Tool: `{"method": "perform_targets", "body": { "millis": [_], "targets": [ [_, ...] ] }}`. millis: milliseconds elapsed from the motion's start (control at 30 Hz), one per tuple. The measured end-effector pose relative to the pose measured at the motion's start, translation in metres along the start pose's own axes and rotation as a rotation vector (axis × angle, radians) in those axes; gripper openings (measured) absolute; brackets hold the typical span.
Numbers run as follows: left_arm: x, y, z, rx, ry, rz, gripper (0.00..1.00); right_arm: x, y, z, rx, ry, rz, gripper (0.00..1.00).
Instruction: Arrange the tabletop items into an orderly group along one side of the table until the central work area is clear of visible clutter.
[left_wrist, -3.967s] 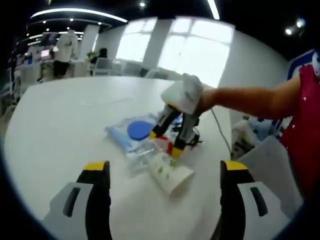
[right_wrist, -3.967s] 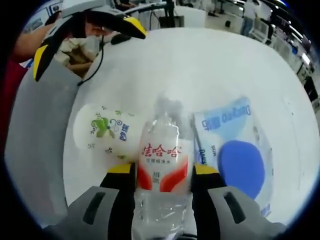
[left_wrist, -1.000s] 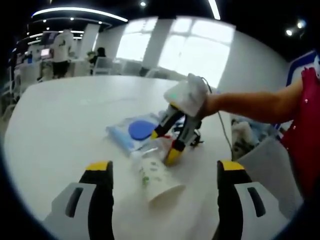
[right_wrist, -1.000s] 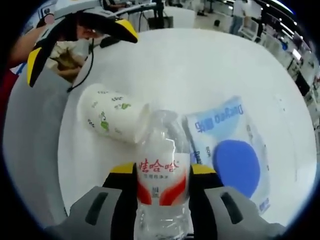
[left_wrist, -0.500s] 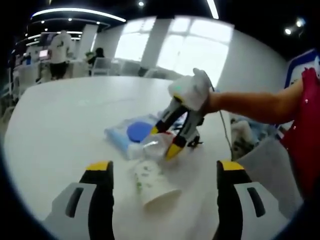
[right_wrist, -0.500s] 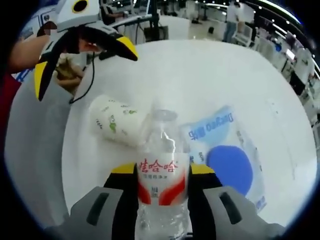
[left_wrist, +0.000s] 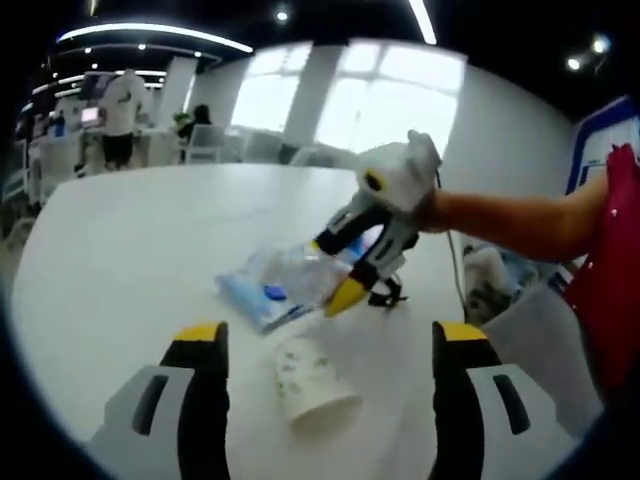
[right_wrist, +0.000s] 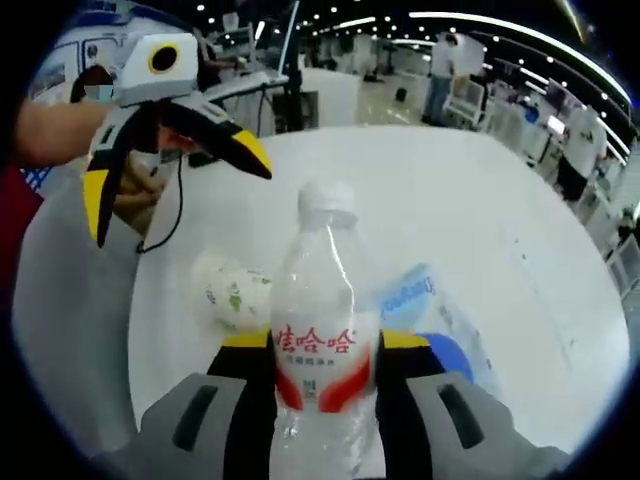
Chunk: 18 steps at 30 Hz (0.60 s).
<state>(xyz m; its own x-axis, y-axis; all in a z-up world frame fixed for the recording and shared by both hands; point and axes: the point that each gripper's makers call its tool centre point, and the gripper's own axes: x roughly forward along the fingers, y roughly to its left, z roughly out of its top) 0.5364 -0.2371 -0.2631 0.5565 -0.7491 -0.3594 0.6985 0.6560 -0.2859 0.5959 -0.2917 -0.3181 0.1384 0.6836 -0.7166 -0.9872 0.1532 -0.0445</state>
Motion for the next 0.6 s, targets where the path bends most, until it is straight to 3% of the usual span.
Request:
{"method": "perform_targets", "body": {
  "millis": [333,600],
  "targets": [
    [-0.014,0.01,0.028,0.007,-0.061,0.025,0.79,-0.008,-0.003,0.038,0.0,-0.085,-0.055,0.36],
    [-0.023,0.027,0.071,0.004,-0.18,0.101,0.74,-0.011,-0.005,0.078,0.027,-0.181,-0.113,0.36]
  ]
}}
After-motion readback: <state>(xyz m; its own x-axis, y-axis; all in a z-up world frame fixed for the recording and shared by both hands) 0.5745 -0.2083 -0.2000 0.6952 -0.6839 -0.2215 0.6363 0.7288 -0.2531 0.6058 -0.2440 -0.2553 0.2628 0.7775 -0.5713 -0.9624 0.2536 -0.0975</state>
